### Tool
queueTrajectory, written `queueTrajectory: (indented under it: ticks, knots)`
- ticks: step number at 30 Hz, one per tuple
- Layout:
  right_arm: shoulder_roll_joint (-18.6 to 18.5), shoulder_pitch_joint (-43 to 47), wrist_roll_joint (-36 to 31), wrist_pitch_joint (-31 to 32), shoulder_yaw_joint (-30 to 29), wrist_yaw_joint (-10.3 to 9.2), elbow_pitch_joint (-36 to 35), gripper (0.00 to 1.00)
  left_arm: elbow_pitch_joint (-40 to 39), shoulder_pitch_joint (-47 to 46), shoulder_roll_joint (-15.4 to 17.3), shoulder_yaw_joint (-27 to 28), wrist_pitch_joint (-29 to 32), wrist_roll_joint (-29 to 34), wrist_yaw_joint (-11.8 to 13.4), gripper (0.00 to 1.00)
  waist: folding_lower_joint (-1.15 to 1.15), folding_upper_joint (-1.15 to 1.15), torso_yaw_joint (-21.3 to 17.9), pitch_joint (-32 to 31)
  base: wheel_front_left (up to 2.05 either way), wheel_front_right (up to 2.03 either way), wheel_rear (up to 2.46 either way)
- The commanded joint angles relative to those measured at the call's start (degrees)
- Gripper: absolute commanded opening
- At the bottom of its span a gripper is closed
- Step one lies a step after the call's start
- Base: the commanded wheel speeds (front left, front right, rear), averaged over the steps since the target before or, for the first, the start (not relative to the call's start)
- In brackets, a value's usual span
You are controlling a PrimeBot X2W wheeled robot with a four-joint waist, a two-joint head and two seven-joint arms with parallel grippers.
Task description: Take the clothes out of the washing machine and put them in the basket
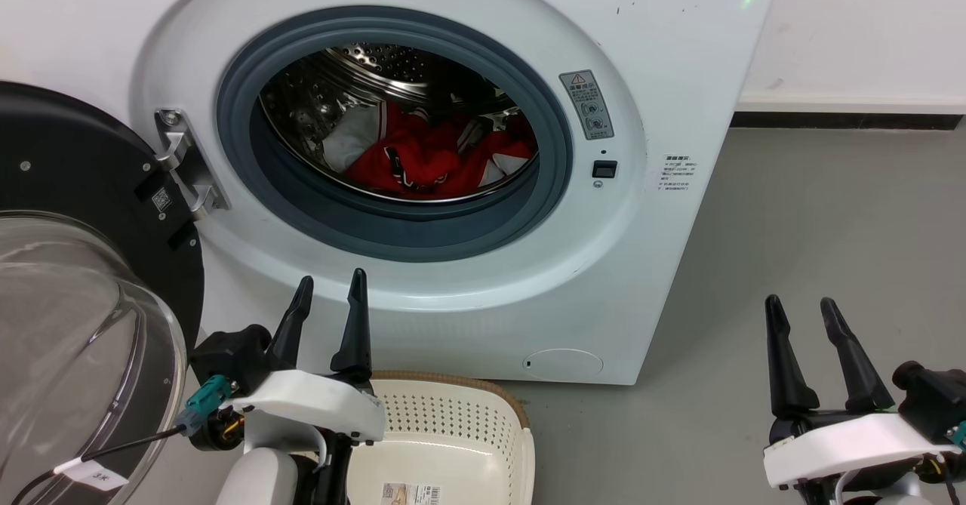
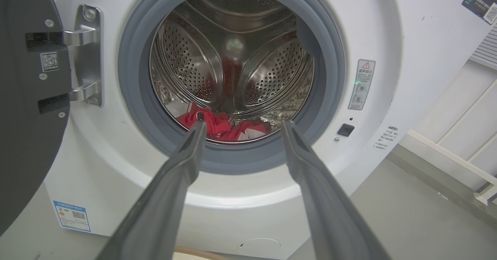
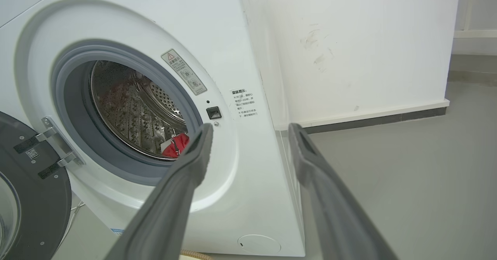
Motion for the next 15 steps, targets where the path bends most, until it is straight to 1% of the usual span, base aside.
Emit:
queueTrajectory:
  ticks: [1,15]
  knots:
    - [0.01,0.47,-1.88,-0.42,0.18,0.0,-0.99,1.0,-0.14,-1.28,0.13,-0.14,-0.58,1.74,0.3,1.0,0.0,0.0,0.04,0.0,0.0,0.0,0.0]
    - [0.02,1.17,-8.88,-0.81,1.09,0.0,-2.16,1.0,1.21,-1.68,0.27,-0.83,-2.21,9.38,0.89,1.0,0.0,0.0,0.26,0.05,0.0,0.0,0.0]
